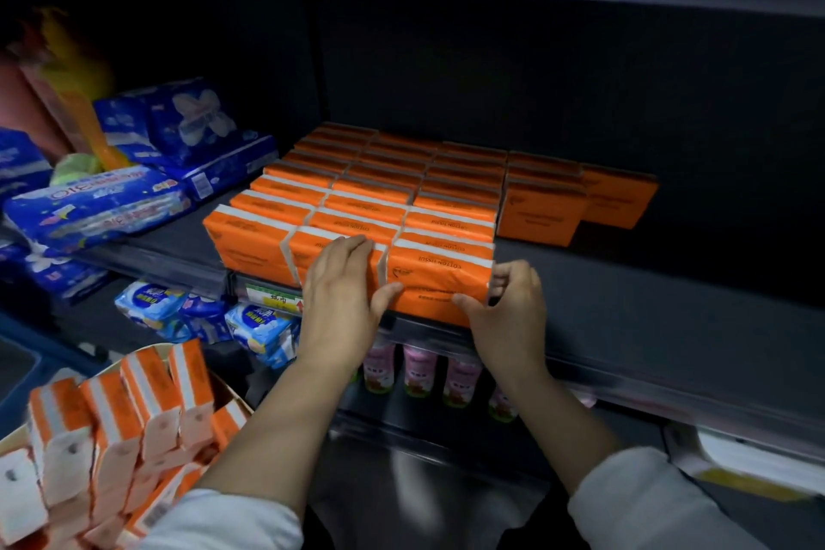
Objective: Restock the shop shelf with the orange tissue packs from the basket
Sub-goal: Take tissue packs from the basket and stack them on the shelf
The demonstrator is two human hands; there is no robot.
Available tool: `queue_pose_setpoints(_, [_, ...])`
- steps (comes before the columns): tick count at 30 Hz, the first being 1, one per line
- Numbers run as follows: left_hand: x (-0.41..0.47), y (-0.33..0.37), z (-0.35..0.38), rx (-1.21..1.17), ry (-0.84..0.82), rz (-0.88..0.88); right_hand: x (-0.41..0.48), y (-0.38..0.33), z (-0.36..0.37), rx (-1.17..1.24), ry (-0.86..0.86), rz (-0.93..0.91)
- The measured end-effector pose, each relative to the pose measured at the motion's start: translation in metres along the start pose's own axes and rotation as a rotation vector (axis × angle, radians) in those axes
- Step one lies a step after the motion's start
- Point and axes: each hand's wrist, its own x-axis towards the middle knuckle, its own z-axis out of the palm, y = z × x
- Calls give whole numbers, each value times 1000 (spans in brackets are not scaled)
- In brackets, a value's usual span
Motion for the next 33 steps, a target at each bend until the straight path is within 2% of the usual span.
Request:
queue_pose_setpoints(20, [1, 2, 7, 107, 51, 21, 3, 3, 8, -53, -52, 27])
queue_pose_setpoints(27, [-4, 1, -2, 114, 23, 16, -1, -1, 2, 23, -106, 104])
queue_pose_setpoints(30, [-6, 1, -18, 99, 57, 10, -6, -7, -6, -26, -48, 104])
queue_pose_setpoints(33, [-14, -4, -46, 103, 101, 23, -16, -16, -15, -90, 70, -36])
